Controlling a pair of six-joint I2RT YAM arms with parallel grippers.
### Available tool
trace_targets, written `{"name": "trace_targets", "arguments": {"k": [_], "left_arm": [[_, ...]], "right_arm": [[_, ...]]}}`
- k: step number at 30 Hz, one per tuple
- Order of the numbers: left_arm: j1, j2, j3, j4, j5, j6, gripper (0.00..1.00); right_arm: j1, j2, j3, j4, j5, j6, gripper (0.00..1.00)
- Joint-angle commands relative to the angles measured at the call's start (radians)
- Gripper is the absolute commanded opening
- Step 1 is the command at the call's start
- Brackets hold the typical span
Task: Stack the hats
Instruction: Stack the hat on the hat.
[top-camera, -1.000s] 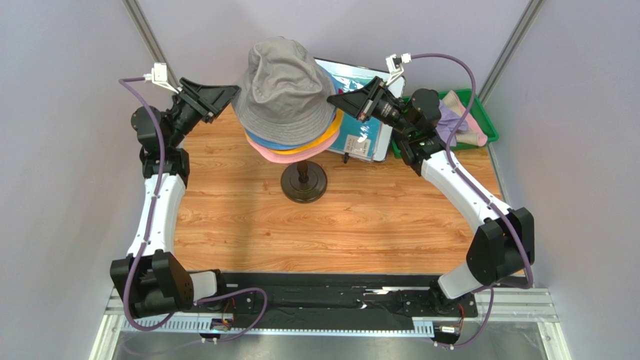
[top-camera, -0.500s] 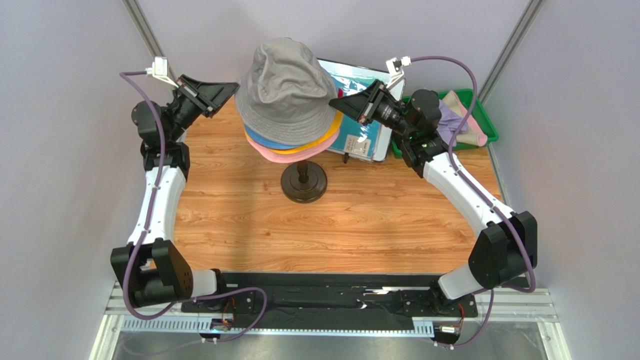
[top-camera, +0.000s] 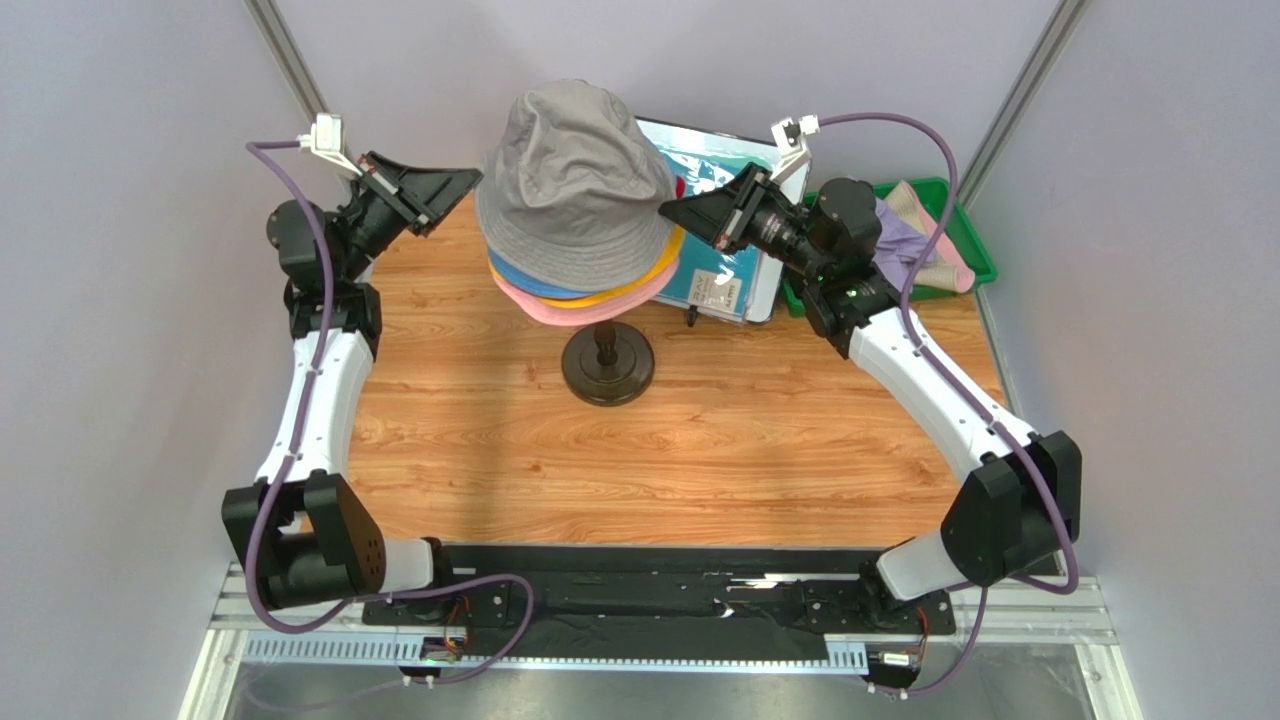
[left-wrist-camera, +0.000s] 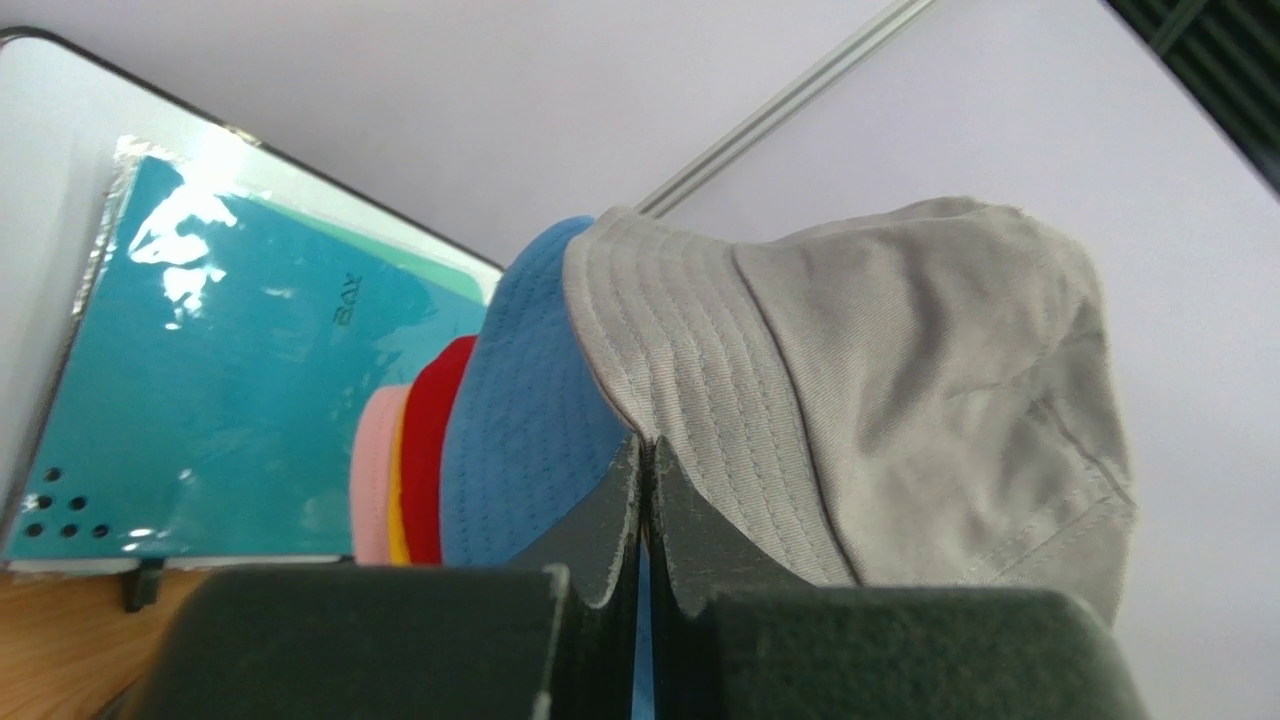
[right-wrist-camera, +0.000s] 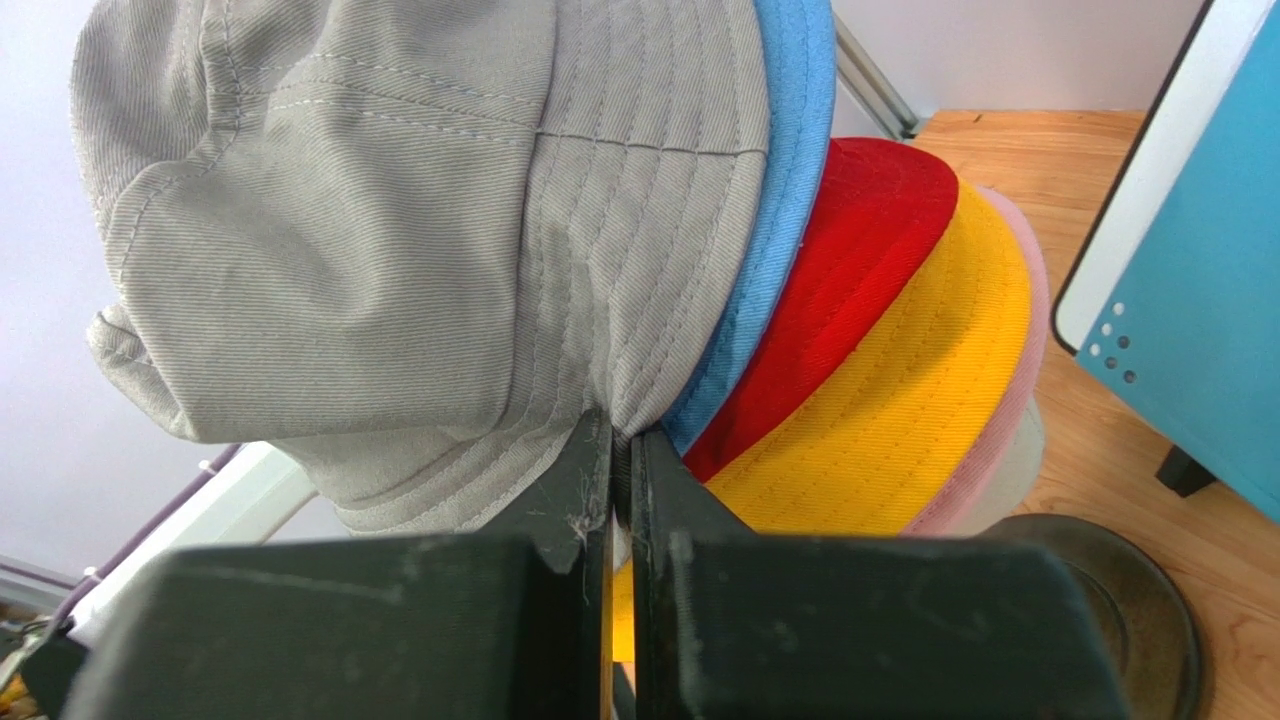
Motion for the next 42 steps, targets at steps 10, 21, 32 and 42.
{"name": "trace_targets", "arguments": {"k": [10,21,32,42], "left_arm": [[-0.061,-0.059,0.074,-0.573,-0.115,0.504,0.0],[-0.099,-0.045,0.094,-0.698,-0.181,0.619,0.0],[-0.199,0.036,0.246,-0.945,-0.408,0.837,0.0],[-0.245,0.165,0.407,-0.947,-0.366,0.89,0.0]], "right_arm": [[0.055,0.024,0.029,-0.322,0.141,-0.177,0.0],[0.109,0.003,-0.038,-0.364,0.23,-0.218,0.0],[0.214,-0.1,-0.055,-0.379,0.299,-0.233,0.0],[0.32,-0.1,-0.057,-0.345,0.311,-0.206,0.0]]}}
